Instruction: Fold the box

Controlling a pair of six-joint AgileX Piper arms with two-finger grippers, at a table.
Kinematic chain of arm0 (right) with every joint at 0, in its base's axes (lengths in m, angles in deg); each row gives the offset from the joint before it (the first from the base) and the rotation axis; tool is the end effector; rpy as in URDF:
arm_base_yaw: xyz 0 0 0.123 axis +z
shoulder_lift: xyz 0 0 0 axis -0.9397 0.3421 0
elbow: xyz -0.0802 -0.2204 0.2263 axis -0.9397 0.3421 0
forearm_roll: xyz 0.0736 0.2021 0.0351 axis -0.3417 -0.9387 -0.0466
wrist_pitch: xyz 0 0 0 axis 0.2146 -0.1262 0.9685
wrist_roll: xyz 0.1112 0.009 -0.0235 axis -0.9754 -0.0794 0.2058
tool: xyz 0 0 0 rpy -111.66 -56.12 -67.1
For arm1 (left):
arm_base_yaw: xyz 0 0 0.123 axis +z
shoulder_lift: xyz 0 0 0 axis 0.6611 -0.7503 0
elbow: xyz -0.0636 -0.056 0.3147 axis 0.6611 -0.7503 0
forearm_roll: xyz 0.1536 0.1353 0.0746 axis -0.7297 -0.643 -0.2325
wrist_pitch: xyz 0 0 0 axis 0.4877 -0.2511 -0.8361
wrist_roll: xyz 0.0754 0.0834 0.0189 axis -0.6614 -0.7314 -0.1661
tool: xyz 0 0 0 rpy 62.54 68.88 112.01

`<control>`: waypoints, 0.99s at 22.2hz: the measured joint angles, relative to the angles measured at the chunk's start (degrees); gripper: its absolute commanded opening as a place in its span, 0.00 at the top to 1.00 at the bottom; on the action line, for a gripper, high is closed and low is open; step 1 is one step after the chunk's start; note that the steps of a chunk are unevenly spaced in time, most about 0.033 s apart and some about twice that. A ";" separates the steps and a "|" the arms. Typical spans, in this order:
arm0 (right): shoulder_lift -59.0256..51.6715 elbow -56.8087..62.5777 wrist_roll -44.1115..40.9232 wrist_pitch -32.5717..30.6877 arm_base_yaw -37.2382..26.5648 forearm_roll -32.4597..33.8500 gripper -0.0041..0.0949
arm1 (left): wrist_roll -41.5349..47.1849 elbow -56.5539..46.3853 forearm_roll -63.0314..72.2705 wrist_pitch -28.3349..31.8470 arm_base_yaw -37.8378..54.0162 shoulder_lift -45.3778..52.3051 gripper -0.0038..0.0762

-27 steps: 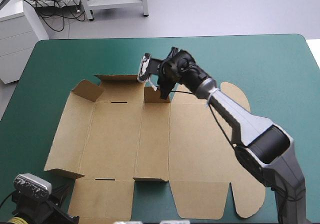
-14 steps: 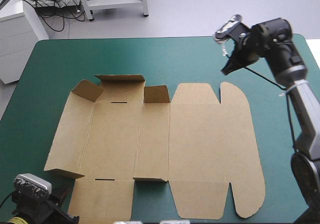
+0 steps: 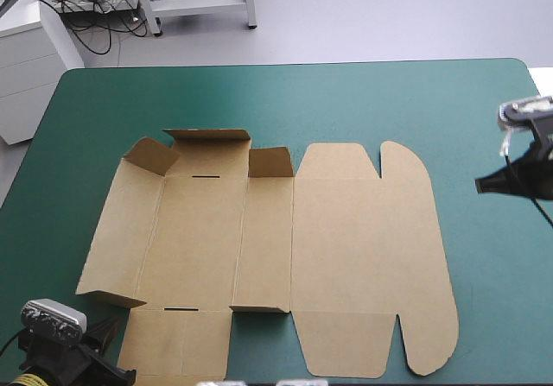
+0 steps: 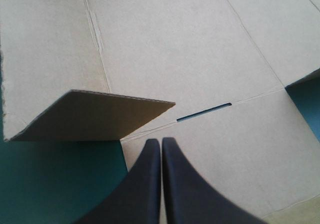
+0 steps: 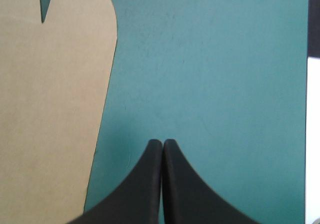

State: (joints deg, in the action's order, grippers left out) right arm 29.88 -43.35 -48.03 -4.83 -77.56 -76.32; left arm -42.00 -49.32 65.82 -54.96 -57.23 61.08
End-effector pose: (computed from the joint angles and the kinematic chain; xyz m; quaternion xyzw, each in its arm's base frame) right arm 0.1739 -0.0222 0.4266 -0.0887 0.9502 -0.0625 0.2922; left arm -0.0423 0.0000 0.2474 0.1447 0.8825 -0.1066 0.4347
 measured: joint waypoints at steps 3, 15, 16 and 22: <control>-8.97 9.29 -1.72 0.05 -0.55 -0.64 0.98 | 0.00 0.00 -0.32 0.00 0.00 0.00 0.96; -33.24 39.65 -8.92 2.21 -0.55 -4.11 0.98 | 4.29 19.73 0.06 -1.06 0.00 -25.51 0.96; -33.24 39.73 -8.92 2.93 -0.55 -4.50 0.98 | 3.64 23.12 -0.17 -0.63 0.00 -30.59 0.96; -33.24 39.80 -8.75 4.90 -0.55 -6.16 0.98 | 2.93 31.49 -4.50 6.02 2.85 -47.19 0.94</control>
State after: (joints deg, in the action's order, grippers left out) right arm -3.36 -3.55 -56.78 0.08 -78.10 -82.48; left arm -39.07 -17.83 61.33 -48.94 -54.38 13.89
